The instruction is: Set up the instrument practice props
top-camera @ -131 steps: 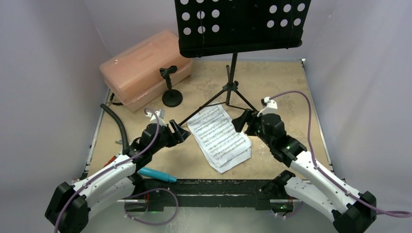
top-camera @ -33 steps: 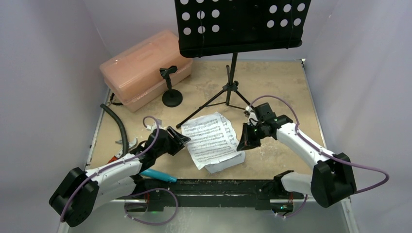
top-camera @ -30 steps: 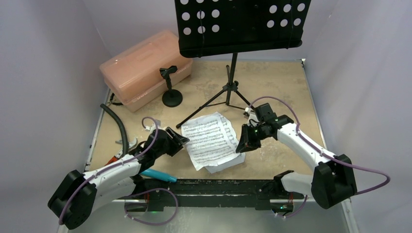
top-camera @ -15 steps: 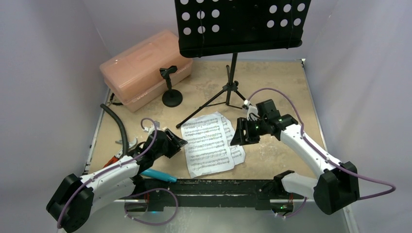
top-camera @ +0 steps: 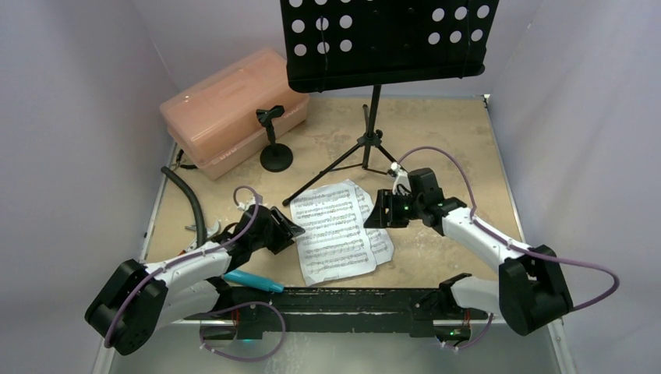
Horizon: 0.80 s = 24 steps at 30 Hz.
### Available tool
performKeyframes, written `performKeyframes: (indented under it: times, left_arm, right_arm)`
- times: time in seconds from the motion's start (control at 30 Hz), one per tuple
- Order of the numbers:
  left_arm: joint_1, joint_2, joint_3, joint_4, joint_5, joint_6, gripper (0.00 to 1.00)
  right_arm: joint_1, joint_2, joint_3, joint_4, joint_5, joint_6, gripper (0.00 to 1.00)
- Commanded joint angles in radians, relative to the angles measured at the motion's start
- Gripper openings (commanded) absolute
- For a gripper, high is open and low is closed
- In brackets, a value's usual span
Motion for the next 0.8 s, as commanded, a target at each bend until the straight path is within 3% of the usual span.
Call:
performKeyframes:
  times: [0.0,0.27,0.77]
  left_arm:
    - [0.005,0.024,0.059,-0.109,-0.007,0.067,0.52]
    - [0.006,0.06,0.077,-0.124,-0.015,0.078,0.59]
    - [0.006,0.125,0.037,0.283,0.112,0.067,0.57]
  right_arm:
    - [-0.001,0.059,-0.02,0.14,-0.04,0.017,0.59]
    - [0.008,0.192,-0.017,0.185,-0.071,0.015,0.59]
    - [0.044,0.343,0.0,0.25,-0.118,0.014,0.54]
